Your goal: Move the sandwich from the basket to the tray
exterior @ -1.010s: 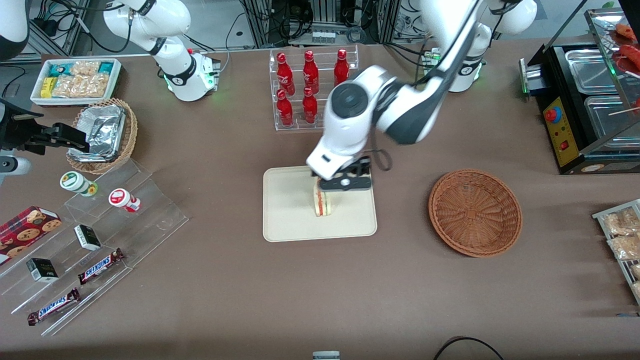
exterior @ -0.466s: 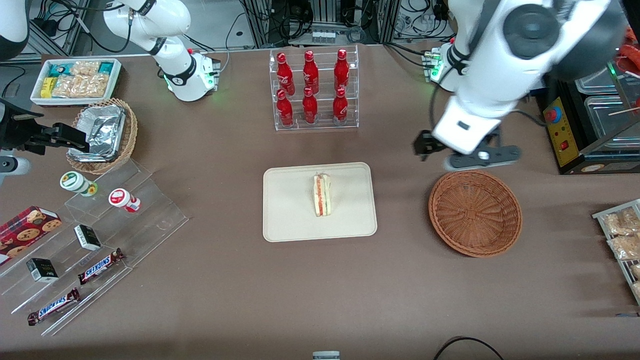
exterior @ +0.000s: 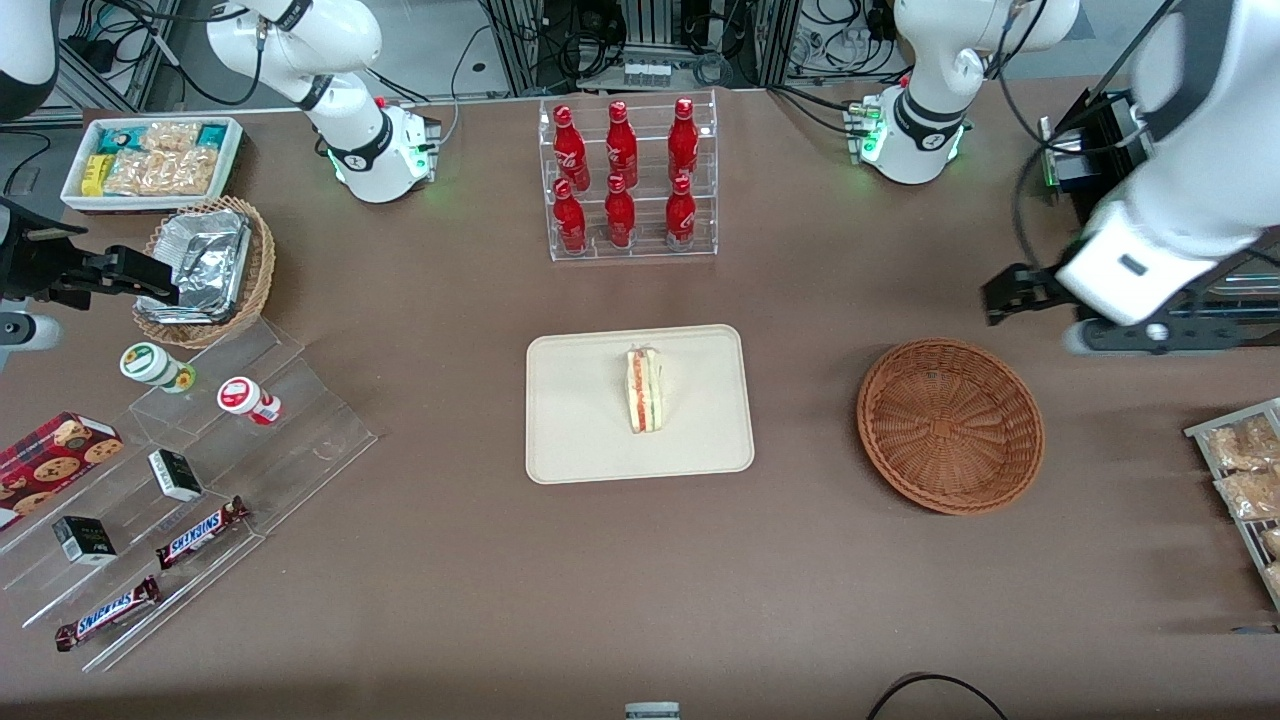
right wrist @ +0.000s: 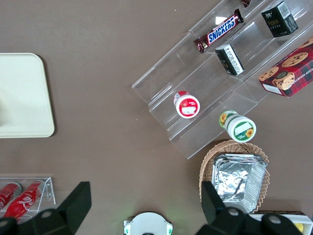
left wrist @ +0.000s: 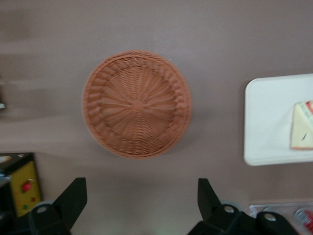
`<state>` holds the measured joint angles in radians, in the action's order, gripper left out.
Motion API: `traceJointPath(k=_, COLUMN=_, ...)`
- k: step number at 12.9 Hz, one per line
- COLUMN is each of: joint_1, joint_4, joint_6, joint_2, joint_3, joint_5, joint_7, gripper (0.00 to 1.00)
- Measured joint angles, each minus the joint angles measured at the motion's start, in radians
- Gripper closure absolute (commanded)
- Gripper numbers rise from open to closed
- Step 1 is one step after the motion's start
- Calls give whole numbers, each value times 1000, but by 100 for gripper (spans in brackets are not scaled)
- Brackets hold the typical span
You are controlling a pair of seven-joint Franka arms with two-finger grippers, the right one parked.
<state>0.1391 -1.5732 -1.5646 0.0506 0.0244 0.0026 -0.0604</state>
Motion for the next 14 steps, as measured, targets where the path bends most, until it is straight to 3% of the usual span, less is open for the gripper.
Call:
traceJointPath(k=5, joint_1=-123, joint_4=0, joint_6=8, joint_2=-35, joint_3=0, joint_5=-2, joint_7=159, gripper=0)
traceJointPath(k=14, joint_1=-121, joint_4=3, joint_6=72, joint_2=-100, joint_3=-45, joint_5=-5, joint_7=105, gripper=0)
